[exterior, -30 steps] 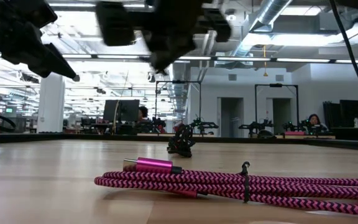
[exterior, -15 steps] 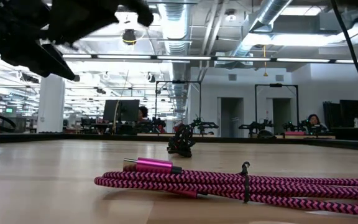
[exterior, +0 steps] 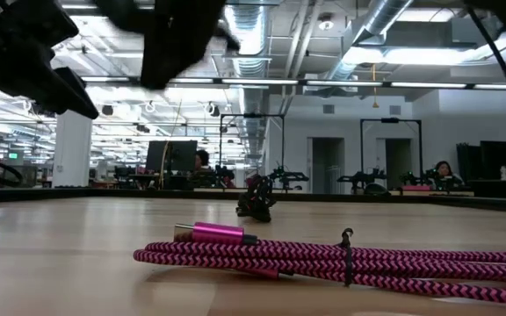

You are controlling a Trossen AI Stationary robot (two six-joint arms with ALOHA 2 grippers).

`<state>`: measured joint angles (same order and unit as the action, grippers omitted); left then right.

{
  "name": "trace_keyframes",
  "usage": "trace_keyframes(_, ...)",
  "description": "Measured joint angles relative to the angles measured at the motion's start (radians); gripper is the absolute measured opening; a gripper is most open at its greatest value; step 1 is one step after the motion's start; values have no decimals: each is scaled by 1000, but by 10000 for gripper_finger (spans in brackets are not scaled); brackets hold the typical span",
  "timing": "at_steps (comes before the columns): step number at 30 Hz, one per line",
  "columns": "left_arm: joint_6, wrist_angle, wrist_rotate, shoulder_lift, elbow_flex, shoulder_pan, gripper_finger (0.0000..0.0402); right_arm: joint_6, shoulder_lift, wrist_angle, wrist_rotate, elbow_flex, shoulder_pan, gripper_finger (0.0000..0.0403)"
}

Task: Pick and place USB-C Cables
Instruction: Put the top left black charger cable into the yellow bin

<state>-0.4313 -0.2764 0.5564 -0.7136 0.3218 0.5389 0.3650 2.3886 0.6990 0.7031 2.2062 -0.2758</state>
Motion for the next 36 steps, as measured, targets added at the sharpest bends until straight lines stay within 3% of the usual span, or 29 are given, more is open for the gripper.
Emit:
trace_keyframes(5,-16,-54,-4,0,0,3,132,-26,-4,-469,-330,-252,48,40)
trace_keyframes(8,-26,-71,-1,0,-1,3,132,3,-8,-606,-424,-371,78,40)
trace_keyframes(11,-35,-76,16,0,-1,2,132,50,-17,-612,-443,-448,106,40)
trace_keyframes(20,-87,-105,17,0,0,2,132,30,-184,-917,-446,-727,120,40)
trace_keyframes(22,-109,-125,17,0,0,2,132,30,-238,-1054,-442,-830,121,40)
trace_keyframes(27,-119,-111,47,0,0,5,132,28,-296,-1584,-481,-1067,122,40)
trace_keyframes(31,-46,61,135,0,-24,18,132,27,-243,-1882,-533,-1127,120,40)
trace_keyframes(36,151,479,114,0,-133,19,133,-14,-169,-1952,-565,-1102,120,40)
